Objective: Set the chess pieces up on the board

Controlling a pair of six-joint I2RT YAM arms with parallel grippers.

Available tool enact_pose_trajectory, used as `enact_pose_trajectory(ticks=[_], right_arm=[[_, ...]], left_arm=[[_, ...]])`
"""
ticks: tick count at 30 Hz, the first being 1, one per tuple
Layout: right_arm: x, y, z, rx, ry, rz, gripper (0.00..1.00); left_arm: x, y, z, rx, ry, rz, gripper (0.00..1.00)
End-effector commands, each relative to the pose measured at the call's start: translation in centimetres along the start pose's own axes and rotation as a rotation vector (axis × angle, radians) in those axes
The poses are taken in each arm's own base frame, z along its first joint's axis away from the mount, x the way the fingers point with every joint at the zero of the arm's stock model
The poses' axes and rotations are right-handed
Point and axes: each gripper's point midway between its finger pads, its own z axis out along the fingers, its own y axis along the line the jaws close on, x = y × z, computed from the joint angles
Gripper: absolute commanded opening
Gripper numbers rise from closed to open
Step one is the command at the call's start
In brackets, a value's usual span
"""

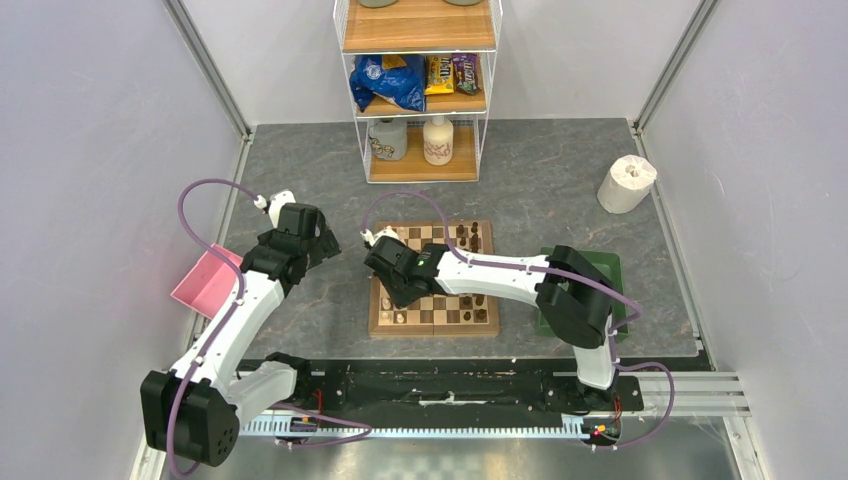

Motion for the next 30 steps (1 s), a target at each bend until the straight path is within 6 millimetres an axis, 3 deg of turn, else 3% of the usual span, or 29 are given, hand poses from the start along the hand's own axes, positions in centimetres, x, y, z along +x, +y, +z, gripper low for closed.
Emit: enact_pose_trajectory(ticks=[1, 5, 13, 21, 25, 27, 30], right_arm=[[-0.5, 0.9, 0.1, -0.019, -0.007, 0.004, 0.21], [-0.5, 0.9, 0.2, -0.019, -0.004, 0.004, 0.22], [-1.1, 0.8, -0.7, -0.023, -0.029, 0.000, 0.34], [-3.2, 0.1, -4.2, -0.014, -0.126, 0.007, 0.41], [-4.3, -2.4, -7.1, 0.072, -0.217, 0.021, 0.48], [-5.0, -4.7, -8.4, 0.146, -0.264, 0.051, 0.53], [-5.8, -8.9, -10.6, 0.239, -0.329, 0.133, 0.69]], left_arm=[[-0.9, -0.2, 0.1, 0.006, -0.035, -0.046, 0.95], [-0.8, -0.2, 0.1, 0.007, -0.034, -0.045, 0.95], [-0.8, -0.2, 0.0, 0.008, -0.033, -0.045, 0.95], [-1.1, -0.3, -0.1, 0.013, -0.039, -0.048, 0.95], [-1.2, -0.5, -0.1, 0.017, -0.038, -0.051, 0.95], [-1.2, -0.7, -0.1, 0.020, -0.032, -0.054, 0.95], [-1.1, -0.9, -0.1, 0.025, -0.025, -0.062, 0.95]])
